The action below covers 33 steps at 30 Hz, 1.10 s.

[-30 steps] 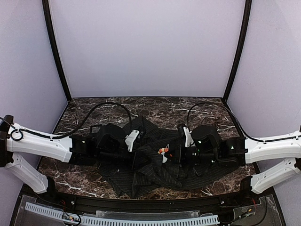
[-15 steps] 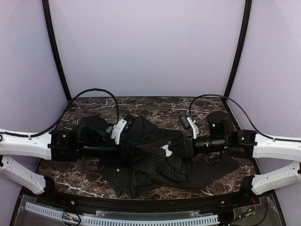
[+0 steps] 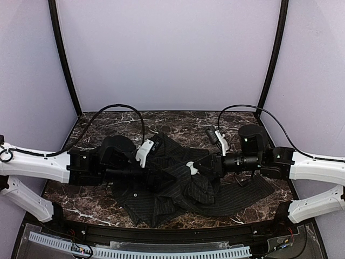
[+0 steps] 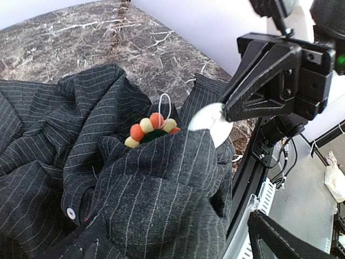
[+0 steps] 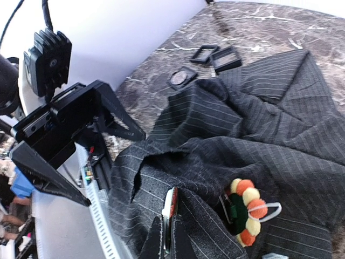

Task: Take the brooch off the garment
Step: Pass from the right arm to the left

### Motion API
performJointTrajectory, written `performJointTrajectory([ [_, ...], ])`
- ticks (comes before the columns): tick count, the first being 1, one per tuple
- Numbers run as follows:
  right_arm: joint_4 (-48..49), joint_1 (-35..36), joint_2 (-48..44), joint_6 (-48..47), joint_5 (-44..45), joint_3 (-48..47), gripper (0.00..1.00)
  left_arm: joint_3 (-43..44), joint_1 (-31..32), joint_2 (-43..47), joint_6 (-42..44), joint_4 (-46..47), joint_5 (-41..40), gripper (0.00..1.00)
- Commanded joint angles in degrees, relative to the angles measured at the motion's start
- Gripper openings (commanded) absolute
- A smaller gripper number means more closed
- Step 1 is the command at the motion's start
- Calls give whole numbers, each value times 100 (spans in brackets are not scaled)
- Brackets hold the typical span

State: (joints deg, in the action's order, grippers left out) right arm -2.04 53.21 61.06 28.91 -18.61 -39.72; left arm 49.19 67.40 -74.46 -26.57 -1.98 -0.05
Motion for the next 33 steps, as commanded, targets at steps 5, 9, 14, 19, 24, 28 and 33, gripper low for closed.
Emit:
performJointTrajectory([
  [5,-398,581,-148,-714,1893,-504,0,453,19,-864,-288,470,566,71],
  [9,-186,869,-126,-976,2731,-477,0,446,19,-1007,-363,812,902,53],
  [14,382,1175,17,-1378,3628,-352,0,420,20,-1149,-534,1126,1092,27],
  [19,1410,1273,313,-1652,3901,-109,0,394,19,-1258,-681,1378,1240,25],
  [24,2293,1360,737,-1853,4033,68,0,310,19,-1217,-751,1641,1274,24],
  [28,2910,1382,1043,-1889,4071,196,0,255,20,-1196,-781,1796,1229,22],
  [33,3701,1394,1320,-1693,4154,426,0,84,19,-1193,-891,2235,1323,23],
])
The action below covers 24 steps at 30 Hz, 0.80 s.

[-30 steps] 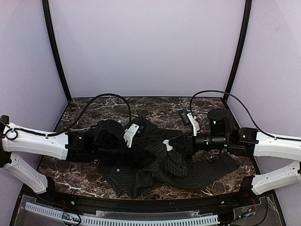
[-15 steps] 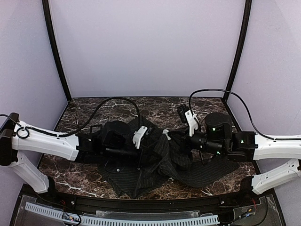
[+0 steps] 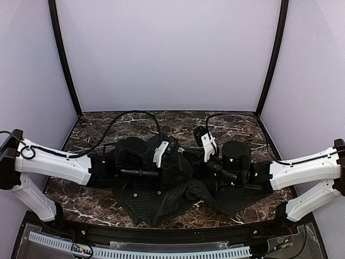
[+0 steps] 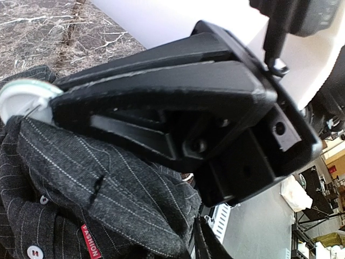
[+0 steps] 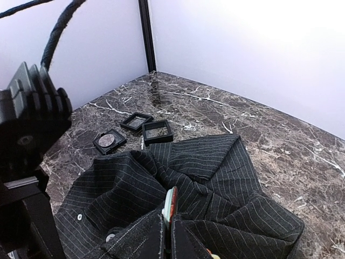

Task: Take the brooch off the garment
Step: Pass from the right arm to the left

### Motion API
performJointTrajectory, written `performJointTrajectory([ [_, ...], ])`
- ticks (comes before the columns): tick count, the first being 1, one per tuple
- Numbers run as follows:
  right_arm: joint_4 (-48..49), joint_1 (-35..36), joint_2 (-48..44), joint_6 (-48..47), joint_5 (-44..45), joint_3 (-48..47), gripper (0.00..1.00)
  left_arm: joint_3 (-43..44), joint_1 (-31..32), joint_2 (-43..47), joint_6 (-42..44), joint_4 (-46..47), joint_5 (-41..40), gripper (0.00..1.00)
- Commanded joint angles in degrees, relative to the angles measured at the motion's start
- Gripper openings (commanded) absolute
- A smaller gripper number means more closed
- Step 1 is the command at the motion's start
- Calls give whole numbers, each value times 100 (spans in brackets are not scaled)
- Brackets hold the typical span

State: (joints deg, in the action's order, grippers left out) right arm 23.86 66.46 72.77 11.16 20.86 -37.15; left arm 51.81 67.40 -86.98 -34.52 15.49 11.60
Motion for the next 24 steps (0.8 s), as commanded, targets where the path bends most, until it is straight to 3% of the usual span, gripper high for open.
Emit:
performJointTrajectory([
  [1,1197,65,157,158,222,198,0,-188,19,67,-100,481,141,25],
  [4,1532,69,50,371,223,349,0,-327,19,303,-82,319,-150,34],
  [7,1710,67,-91,564,82,403,0,-484,1,774,13,111,-491,54],
  [12,2086,68,-345,891,-262,543,0,-615,-164,1435,84,-348,-1068,76],
  [18,2414,69,-469,996,-550,583,0,-538,-427,1570,-59,-221,-1176,84],
  [24,2524,65,-500,1008,-746,524,0,-327,-505,1268,-106,-59,-851,86],
])
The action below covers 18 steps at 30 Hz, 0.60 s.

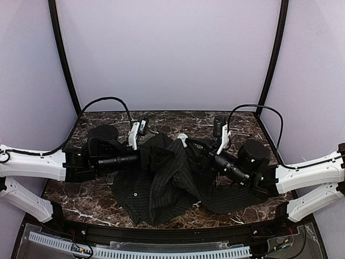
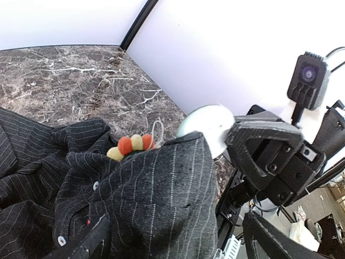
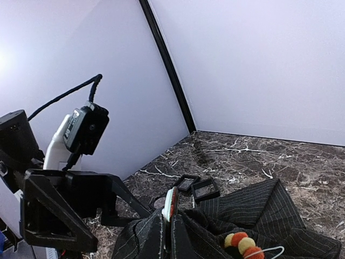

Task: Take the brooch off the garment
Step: Pass from the right arm to the left

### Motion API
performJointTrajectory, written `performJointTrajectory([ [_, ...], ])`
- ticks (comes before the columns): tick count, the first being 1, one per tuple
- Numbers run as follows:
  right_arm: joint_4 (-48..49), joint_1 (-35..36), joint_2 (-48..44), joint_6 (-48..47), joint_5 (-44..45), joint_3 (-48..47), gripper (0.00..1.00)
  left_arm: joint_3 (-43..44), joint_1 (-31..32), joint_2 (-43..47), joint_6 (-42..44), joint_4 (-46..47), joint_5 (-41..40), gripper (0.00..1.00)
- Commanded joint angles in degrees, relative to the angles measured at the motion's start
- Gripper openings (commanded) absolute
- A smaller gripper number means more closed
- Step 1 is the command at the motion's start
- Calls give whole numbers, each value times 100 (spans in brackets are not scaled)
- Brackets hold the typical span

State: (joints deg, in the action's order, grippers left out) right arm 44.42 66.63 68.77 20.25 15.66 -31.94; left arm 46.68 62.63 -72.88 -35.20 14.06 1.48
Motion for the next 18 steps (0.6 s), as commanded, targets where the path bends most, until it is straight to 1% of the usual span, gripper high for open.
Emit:
performJointTrajectory([
  [1,491,48,-94,109,-248,7,0,248,-31,-238,-39,124,255,86],
  [5,537,49,-67,161,-329,0,0,373,-31,-470,-58,327,572,83],
  [8,621,51,-53,234,-382,23,0,394,-31,-585,-89,452,653,74],
  [9,624,49,-41,252,-405,23,0,406,-31,-604,-86,486,677,67],
  [10,616,45,-34,278,-413,21,0,409,-32,-644,-91,516,700,63],
  [11,599,47,-23,308,-417,17,0,412,-32,-668,-91,566,734,54],
  [12,553,48,-24,343,-407,17,0,412,-36,-695,-92,586,750,48],
  [13,485,49,-29,375,-405,2,0,406,-37,-711,-92,603,758,37],
  [14,364,51,-49,419,-390,-3,0,393,-37,-721,-70,592,745,31],
  [15,229,52,-75,471,-378,-20,0,385,-35,-716,-34,537,691,19],
  [16,66,52,-120,527,-367,-33,1,357,-41,-700,-15,501,658,15],
  [17,-175,47,-175,600,-363,-29,8,341,-50,-659,44,428,586,7],
  [18,-407,46,-251,701,-347,-19,17,300,-60,-632,81,394,521,4],
])
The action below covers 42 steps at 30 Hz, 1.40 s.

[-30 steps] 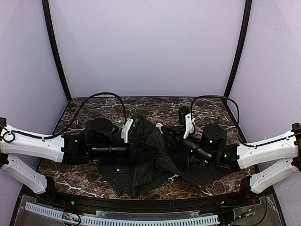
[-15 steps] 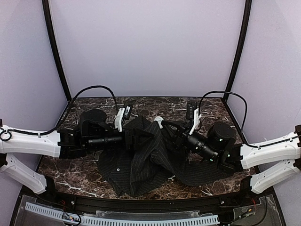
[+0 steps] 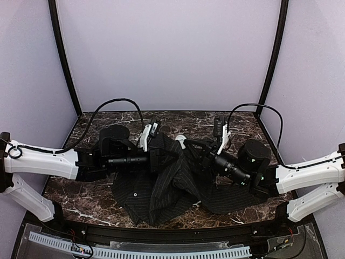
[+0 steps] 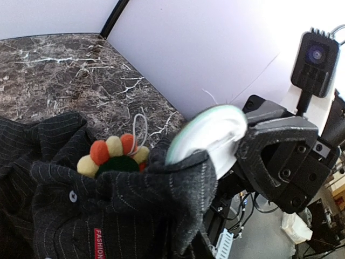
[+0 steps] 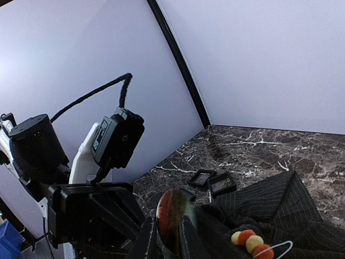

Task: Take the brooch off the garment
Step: Pass from the right arm to the left, then pass from the left arm to the right

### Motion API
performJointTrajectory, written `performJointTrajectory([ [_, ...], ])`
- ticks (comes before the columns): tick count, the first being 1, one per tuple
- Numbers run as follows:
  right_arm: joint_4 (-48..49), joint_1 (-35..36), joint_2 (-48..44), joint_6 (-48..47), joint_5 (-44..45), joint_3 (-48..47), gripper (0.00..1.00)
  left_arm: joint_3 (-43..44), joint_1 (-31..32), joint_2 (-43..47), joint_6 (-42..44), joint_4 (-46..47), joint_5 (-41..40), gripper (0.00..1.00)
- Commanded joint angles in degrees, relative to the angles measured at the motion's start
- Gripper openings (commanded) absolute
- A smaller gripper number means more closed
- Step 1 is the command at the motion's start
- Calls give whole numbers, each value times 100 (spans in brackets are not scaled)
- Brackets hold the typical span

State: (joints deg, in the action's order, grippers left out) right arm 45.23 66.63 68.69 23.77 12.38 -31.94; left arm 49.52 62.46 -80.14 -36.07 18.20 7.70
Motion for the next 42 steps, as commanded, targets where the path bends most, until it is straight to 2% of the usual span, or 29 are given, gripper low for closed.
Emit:
performJointTrajectory([
  [1,-734,51,-330,443,23,-12,28,-2,-46,154,285,-137,-142,2],
  [4,-1686,26,-622,686,101,-49,55,17,-56,246,631,-607,-345,1],
  [6,-2468,-55,-776,883,92,-194,65,76,-57,275,952,-1143,-345,1],
  [8,-3248,-215,-852,1064,-56,-396,67,157,-57,253,1283,-1521,-299,1],
  [13,-5187,-642,-579,1147,-577,-1277,60,313,-49,63,1840,-2063,8,1],
  [17,-6043,-664,-155,1201,-864,-1878,51,417,7,-146,1908,-2078,195,1],
  [27,-5775,-666,502,1673,-1801,-2181,47,502,277,-645,1732,-1469,403,1],
  [34,-5695,-668,838,1821,-2055,-2257,34,538,366,-744,1750,-1465,394,1],
  [42,-5757,-661,1050,1947,-2041,-2345,36,570,426,-810,1785,-1536,346,1],
])
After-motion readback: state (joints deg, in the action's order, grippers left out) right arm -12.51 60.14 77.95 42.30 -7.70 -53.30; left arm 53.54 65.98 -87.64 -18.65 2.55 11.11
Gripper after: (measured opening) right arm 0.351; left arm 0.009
